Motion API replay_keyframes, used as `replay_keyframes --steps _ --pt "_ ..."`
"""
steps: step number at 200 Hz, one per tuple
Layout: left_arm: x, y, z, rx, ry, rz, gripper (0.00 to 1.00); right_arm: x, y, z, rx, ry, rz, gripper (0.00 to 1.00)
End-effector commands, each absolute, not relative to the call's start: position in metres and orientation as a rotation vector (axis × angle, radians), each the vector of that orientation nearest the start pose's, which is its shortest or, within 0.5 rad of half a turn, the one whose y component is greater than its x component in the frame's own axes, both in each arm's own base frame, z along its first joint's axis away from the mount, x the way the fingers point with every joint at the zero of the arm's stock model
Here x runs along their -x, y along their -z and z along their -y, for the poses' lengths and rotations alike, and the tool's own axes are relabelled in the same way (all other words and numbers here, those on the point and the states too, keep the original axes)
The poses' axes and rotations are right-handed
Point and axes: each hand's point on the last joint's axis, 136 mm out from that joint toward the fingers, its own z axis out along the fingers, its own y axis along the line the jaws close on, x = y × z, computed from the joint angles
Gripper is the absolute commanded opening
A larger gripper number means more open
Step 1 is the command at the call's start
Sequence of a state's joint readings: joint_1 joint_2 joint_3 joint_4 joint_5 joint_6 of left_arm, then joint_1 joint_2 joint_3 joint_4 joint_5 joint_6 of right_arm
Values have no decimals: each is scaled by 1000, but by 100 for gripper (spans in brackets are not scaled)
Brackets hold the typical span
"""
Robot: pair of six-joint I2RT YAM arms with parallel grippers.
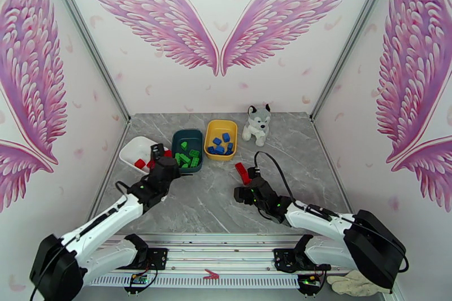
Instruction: Sort the legos into containers by color
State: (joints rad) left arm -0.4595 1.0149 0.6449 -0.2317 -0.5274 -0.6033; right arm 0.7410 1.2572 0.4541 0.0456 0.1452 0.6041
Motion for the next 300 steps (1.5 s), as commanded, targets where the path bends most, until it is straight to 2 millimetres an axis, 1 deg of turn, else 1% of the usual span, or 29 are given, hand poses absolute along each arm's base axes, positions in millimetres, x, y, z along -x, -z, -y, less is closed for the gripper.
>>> replay_keyframes --steps 1,22,57,78,95,104,112,120,126,130,134,139,152,172,183,200,222,241,252,267,274,300 --pt "-324 -165 38 506 107 -2064 30 -273 -79 -218 117 -521 -2317 79" --pt "-342 -154 18 582 104 -2090 30 -278 -78 -219 120 -488 -2321 79" --pt "-376 -120 -5 690 85 -2154 26 -283 -71 -216 112 -438 -2336 80" --pt "-386 -109 -19 737 64 -2158 25 -284 -67 -210 98 -394 -2341 82" --pt "-391 -107 -25 752 58 -2160 26 -286 -66 -204 83 -364 -2340 83" --pt "-393 -107 -25 746 70 -2163 31 -286 -64 -201 77 -355 -2341 83" --pt "-394 -109 -23 741 76 -2164 39 -286 -63 -200 72 -351 -2344 83" --pt "-394 -111 -21 735 87 -2160 51 -287 -62 -197 60 -338 -2347 84" --pt "-394 -113 -20 729 89 -2157 63 -287 -60 -195 55 -329 -2349 84" --pt "-393 -115 -19 723 91 -2155 69 -287 -59 -194 50 -325 -2352 84" --pt "-393 -116 -18 720 93 -2153 73 -287 -58 -192 44 -321 -2352 84" --pt "-392 -118 -16 714 91 -2152 77 -288 -57 -191 39 -317 -2354 84" --pt "-388 -125 -9 686 94 -2145 81 -289 -54 -187 26 -305 -2358 84" --pt "-379 -137 9 623 90 -2132 83 -291 -47 -181 8 -282 -2373 84" --pt "-373 -142 24 578 110 -2125 83 -293 -44 -179 0 -269 -2381 83" --pt "-358 -143 54 484 129 -2129 85 -297 -37 -174 -22 -246 -2397 82" --pt "-337 -134 89 381 158 -2142 86 -304 -29 -170 -46 -233 -2410 80" --pt "-317 -119 115 318 208 -2152 86 -311 -23 -171 -55 -221 -2427 78" --pt "-307 -110 124 296 211 -2163 86 -316 -20 -172 -60 -221 -2431 77" --pt "-296 -102 138 263 239 -2165 86 -323 -18 -173 -73 -213 -2436 75" --pt "-291 -100 146 242 254 -2166 86 -327 -17 -174 -77 -212 -2439 74" --pt "-282 -96 160 206 267 -2166 86 -336 -14 -176 -92 -205 -2449 68"
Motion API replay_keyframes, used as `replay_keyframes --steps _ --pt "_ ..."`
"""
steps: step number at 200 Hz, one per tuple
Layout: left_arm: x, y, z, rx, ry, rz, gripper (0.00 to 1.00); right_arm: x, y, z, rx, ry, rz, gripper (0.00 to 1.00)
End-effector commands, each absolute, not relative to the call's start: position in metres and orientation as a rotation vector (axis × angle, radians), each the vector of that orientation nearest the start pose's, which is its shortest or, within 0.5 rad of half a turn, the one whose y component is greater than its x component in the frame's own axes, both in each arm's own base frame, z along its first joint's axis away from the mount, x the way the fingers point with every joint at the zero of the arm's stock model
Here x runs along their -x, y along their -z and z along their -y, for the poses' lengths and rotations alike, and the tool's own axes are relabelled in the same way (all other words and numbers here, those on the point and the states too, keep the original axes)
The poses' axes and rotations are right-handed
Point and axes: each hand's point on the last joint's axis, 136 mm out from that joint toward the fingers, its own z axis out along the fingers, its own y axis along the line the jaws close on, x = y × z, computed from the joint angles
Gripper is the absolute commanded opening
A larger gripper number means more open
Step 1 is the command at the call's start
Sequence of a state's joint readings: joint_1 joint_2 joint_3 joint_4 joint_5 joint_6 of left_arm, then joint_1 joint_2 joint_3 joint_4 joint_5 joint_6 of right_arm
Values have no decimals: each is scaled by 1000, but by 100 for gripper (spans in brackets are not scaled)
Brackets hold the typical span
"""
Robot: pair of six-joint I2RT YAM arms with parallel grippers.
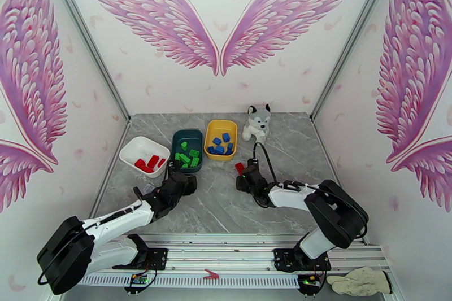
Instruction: Sort the legos into containers by color
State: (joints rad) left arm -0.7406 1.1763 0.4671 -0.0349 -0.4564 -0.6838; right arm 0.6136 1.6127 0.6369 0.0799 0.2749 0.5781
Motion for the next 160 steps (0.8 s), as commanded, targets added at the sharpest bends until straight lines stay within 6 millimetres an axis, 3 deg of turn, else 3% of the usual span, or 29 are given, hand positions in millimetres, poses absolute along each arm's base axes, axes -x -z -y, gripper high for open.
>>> replay_keyframes --steps 1,52,103,128,160 --pt "-282 -96 160 204 272 -2166 86 -336 -15 -176 -94 -205 -2447 68" --pt "-280 -99 180 155 315 -2160 88 -333 -17 -182 -96 -255 -2459 49" --pt "-282 -112 175 158 315 -2128 93 -314 -27 -194 -69 -367 -2446 29" --pt "-288 -124 160 187 295 -2106 98 -306 -39 -221 1 -466 -2429 27" --pt "-300 -143 126 264 293 -2086 99 -302 -62 -278 140 -638 -2393 26"
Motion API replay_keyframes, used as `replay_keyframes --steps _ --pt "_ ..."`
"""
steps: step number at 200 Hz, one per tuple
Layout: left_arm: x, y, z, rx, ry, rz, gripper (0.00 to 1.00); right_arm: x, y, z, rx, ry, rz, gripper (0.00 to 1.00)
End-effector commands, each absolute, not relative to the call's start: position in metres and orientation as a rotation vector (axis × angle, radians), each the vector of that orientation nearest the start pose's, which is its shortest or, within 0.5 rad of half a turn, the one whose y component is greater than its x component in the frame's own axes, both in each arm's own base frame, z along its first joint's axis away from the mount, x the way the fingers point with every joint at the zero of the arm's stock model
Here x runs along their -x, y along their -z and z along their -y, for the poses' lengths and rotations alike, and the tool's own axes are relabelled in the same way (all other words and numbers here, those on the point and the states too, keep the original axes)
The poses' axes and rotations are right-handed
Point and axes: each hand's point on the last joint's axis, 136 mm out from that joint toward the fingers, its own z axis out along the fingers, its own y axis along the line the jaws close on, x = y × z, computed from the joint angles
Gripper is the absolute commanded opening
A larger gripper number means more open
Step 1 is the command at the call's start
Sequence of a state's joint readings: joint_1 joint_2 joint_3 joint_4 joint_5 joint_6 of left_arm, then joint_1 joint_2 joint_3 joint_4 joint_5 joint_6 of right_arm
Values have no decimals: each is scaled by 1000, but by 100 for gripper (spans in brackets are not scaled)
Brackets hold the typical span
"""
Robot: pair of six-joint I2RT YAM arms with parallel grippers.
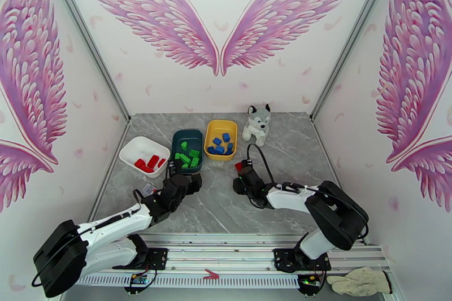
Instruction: Sort the legos into containers by color
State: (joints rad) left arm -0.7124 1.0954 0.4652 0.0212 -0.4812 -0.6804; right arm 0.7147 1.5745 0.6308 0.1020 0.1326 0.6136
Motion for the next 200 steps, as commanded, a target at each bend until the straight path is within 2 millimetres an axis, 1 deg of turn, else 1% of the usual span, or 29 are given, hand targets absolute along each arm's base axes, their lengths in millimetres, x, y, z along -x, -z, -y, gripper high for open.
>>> replay_keyframes --steps 1,22,55,60,79,80,83,85,91,100,104,110,112,115,121,142,149,169,175,179,184,200 --pt "-301 -143 125 269 291 -2086 99 -302 -62 -280 143 -642 -2392 26" --pt "-306 -159 93 354 301 -2051 99 -300 -78 -324 252 -772 -2364 26" --pt "-307 -181 43 484 279 -1994 99 -307 -103 -395 379 -1001 -2311 25" --pt "-307 -184 37 501 281 -1985 99 -308 -104 -404 398 -1017 -2309 26" --pt "-309 -191 17 561 302 -1958 99 -318 -119 -444 452 -1084 -2264 26" --pt "-309 -191 16 565 304 -1957 99 -318 -117 -445 454 -1084 -2268 26" --pt "-309 -191 13 576 306 -1955 99 -320 -124 -451 456 -1101 -2254 26" --pt "-309 -191 12 582 309 -1953 99 -321 -122 -455 462 -1106 -2256 26" --pt "-310 -191 7 600 316 -1949 99 -325 -126 -466 471 -1135 -2242 26" --pt "-310 -189 1 625 328 -1945 99 -330 -132 -482 480 -1175 -2224 27" --pt "-310 -190 -1 635 335 -1938 99 -332 -130 -487 481 -1185 -2226 27" --pt "-310 -189 -4 649 344 -1931 99 -337 -134 -497 487 -1208 -2210 27" --pt "-310 -188 -4 654 348 -1931 99 -338 -139 -501 492 -1220 -2198 28" --pt "-310 -188 -5 660 353 -1927 99 -340 -135 -505 493 -1223 -2206 28" --pt "-309 -187 -8 673 360 -1920 99 -345 -143 -515 499 -1248 -2184 28" --pt "-305 -185 -14 714 389 -1892 99 -360 -144 -543 511 -1281 -2166 30" --pt "-303 -185 -14 719 400 -1884 99 -367 -148 -552 513 -1286 -2154 32" --pt "-299 -187 -16 728 415 -1870 99 -385 -151 -574 527 -1279 -2144 41" --pt "-297 -187 -17 729 413 -1868 99 -390 -156 -580 535 -1284 -2130 46" --pt "-296 -188 -17 730 413 -1866 99 -391 -154 -584 543 -1284 -2135 48" --pt "-294 -187 -17 731 413 -1865 99 -393 -157 -588 552 -1285 -2130 52" --pt "-290 -186 -17 728 414 -1862 99 -398 -168 -592 580 -1266 -2113 60"
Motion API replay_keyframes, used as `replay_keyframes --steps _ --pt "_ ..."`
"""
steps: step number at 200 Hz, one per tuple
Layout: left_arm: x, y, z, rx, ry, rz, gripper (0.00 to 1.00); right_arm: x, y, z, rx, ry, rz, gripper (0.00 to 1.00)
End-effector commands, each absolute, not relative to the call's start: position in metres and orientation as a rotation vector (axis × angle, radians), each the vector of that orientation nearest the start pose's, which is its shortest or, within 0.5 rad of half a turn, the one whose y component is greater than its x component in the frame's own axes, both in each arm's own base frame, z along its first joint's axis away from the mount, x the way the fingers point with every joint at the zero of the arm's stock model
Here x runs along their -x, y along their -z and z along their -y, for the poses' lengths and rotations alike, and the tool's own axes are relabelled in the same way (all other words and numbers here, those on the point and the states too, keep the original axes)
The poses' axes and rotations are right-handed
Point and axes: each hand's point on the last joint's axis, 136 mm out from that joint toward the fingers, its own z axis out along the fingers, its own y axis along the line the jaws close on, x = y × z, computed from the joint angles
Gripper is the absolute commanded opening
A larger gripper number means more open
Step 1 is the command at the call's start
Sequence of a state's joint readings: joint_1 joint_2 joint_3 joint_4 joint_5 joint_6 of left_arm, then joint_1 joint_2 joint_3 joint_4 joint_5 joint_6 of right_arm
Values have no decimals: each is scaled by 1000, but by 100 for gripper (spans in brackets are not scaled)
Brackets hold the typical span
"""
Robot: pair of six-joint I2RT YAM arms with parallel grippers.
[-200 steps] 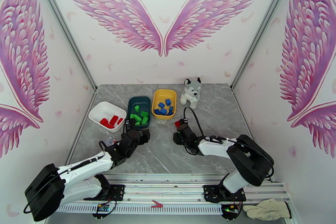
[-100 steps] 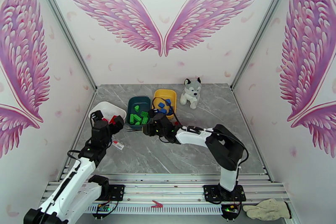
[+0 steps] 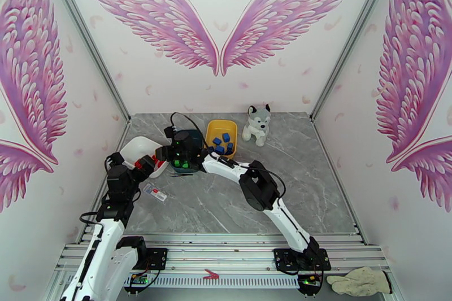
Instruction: Sort the legos into containers by color
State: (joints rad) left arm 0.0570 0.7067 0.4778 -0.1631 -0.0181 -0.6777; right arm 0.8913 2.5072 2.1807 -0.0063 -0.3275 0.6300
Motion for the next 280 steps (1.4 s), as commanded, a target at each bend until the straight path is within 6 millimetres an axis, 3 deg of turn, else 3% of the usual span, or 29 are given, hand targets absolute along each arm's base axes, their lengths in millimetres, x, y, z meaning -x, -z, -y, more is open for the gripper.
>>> replay_keyframes --steps 1,30,38,50,73,119,150,172,207,256,280 --pt "-290 -186 -17 729 415 -1863 99 -398 -169 -592 582 -1264 -2111 61" --pt "-288 -184 -7 692 464 -1870 99 -394 -197 -573 625 -1166 -2077 67" --pt "-288 -181 -2 671 474 -1886 99 -389 -195 -562 638 -1123 -2077 67" --pt "-289 -176 8 628 479 -1917 99 -382 -209 -536 625 -1057 -2040 70" --pt "-284 -163 37 527 448 -1975 99 -370 -204 -465 564 -828 -2061 75" --pt "-271 -145 94 344 412 -2024 99 -356 -122 -306 280 -435 -2312 79" --pt "-265 -136 127 253 407 -2045 99 -347 -68 -242 150 -293 -2419 82" --pt "-265 -128 150 208 423 -2060 99 -345 -41 -223 107 -235 -2468 82" --pt "-268 -111 187 122 406 -2108 99 -348 -22 -208 73 -158 -2496 80" --pt "-276 -93 227 52 421 -2156 98 -347 -24 -201 53 -188 -2489 75" --pt "-278 -94 233 48 434 -2153 98 -343 -28 -192 41 -157 -2472 80"
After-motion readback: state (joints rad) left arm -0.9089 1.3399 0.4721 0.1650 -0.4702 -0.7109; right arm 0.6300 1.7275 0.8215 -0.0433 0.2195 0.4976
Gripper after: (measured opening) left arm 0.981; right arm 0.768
